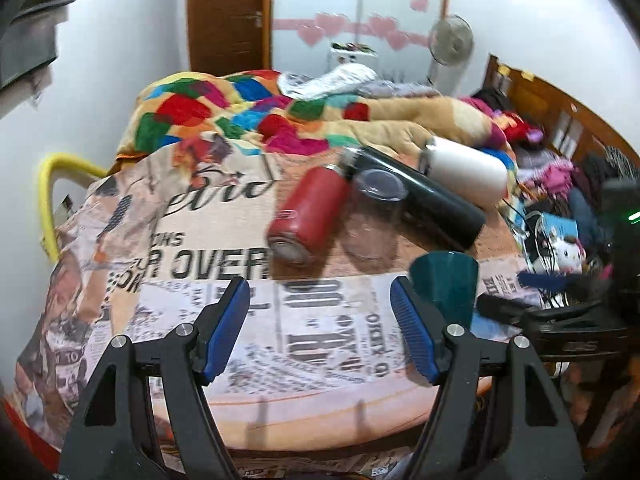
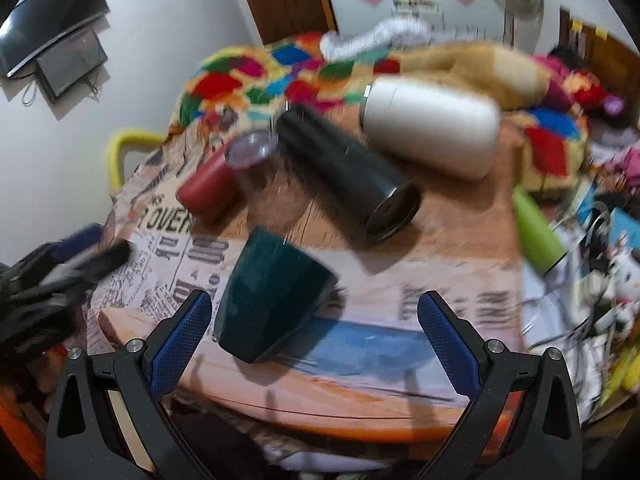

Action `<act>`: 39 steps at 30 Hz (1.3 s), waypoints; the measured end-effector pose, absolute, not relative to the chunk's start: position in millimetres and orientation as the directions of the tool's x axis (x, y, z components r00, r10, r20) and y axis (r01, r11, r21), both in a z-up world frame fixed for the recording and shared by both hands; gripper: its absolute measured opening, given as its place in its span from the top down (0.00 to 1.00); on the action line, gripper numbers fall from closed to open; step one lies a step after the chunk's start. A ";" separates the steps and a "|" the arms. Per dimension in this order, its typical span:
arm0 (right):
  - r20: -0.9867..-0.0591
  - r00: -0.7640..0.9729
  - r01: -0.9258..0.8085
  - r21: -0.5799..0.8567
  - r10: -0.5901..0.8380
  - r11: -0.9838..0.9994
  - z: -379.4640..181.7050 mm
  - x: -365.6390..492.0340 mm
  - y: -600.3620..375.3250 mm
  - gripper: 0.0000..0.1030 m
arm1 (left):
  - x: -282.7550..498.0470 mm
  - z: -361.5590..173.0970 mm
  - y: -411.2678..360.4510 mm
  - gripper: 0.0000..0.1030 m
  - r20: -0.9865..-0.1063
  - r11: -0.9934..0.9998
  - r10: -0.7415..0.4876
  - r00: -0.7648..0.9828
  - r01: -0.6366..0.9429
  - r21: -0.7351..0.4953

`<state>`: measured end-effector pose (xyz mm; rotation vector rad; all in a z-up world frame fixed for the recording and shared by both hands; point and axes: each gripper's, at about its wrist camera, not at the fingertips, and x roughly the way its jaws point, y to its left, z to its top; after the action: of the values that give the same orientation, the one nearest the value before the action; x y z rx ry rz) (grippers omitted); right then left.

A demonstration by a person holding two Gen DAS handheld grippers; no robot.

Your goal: Flip cup upright

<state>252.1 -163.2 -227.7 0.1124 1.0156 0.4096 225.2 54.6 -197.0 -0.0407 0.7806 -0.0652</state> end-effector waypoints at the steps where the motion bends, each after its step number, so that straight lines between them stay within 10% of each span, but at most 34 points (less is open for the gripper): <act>1: -0.811 0.431 -0.274 0.301 0.397 0.913 -235.2 255.8 -159.6 0.08 | 223.5 -196.7 59.8 0.30 -0.698 0.998 -0.062 0.714 0.030 -0.058; 21: -0.845 0.282 -0.213 0.407 0.455 0.888 -269.0 293.9 -127.8 0.29 | 209.2 -209.1 90.9 0.30 -0.682 0.996 0.032 0.731 -0.078 -0.036; 39: -0.810 0.451 -0.358 0.221 0.375 0.907 -218.6 278.0 -118.2 0.32 | 209.8 -203.4 71.7 0.30 -0.689 0.999 0.027 0.725 -0.050 -0.014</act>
<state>278.0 -118.2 -218.6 0.0189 1.0055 0.4533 209.8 71.7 -203.4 -0.0324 0.7593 0.0426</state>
